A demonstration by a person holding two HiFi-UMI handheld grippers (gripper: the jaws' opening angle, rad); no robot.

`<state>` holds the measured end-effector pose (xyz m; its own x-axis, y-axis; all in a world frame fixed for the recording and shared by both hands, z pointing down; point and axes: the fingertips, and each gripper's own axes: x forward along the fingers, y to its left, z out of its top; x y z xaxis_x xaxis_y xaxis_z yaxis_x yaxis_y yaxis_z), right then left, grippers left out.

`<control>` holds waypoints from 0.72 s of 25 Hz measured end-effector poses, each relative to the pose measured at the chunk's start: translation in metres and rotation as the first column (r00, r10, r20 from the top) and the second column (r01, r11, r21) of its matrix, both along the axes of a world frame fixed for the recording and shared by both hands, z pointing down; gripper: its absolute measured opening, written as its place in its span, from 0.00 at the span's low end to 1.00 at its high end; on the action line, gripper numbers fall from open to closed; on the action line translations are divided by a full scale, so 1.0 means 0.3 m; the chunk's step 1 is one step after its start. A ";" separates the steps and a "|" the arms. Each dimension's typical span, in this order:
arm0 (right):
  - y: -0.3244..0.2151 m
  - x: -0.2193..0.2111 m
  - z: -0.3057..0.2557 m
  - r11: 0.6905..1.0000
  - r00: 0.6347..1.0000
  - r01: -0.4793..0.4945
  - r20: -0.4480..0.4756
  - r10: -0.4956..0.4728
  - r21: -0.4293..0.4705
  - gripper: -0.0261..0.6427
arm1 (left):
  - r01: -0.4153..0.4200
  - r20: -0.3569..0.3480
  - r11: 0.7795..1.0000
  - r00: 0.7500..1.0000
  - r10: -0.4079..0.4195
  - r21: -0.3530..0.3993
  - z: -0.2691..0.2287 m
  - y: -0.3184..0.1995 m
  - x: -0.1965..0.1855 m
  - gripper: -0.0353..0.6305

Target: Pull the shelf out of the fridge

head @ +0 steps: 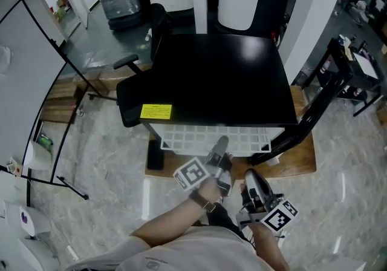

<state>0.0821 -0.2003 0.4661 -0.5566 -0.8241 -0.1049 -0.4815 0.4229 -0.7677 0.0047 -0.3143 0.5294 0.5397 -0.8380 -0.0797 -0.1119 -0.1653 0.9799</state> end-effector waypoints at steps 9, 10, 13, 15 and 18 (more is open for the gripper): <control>0.084 0.008 0.014 0.999 0.999 -0.037 0.008 0.037 -0.009 0.07 | -0.001 -0.001 1.000 1.000 0.001 -0.006 -0.006 0.074 0.003 0.09; 0.093 0.007 0.014 0.999 0.999 -0.039 0.009 0.039 -0.008 0.07 | -0.002 -0.002 1.000 1.000 0.002 -0.007 -0.007 0.083 0.003 0.09; 0.119 0.004 0.012 0.999 0.999 -0.046 0.011 0.046 -0.006 0.07 | -0.005 -0.004 1.000 1.000 0.005 -0.011 -0.008 0.111 0.002 0.09; 0.134 0.002 0.011 0.999 0.998 -0.054 0.011 0.054 -0.006 0.07 | -0.008 -0.003 1.000 1.000 0.008 -0.012 -0.009 0.123 0.003 0.09; 0.164 -0.003 0.015 0.997 0.997 -0.074 0.010 0.074 -0.005 0.07 | -0.011 -0.003 1.000 1.000 0.011 -0.009 -0.010 0.132 0.000 0.09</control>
<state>0.0813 -0.1510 0.4705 -0.4930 -0.8635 -0.1063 -0.5036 0.3828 -0.7745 0.0046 -0.2747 0.5264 0.5484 -0.8329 -0.0741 -0.1070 -0.1578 0.9817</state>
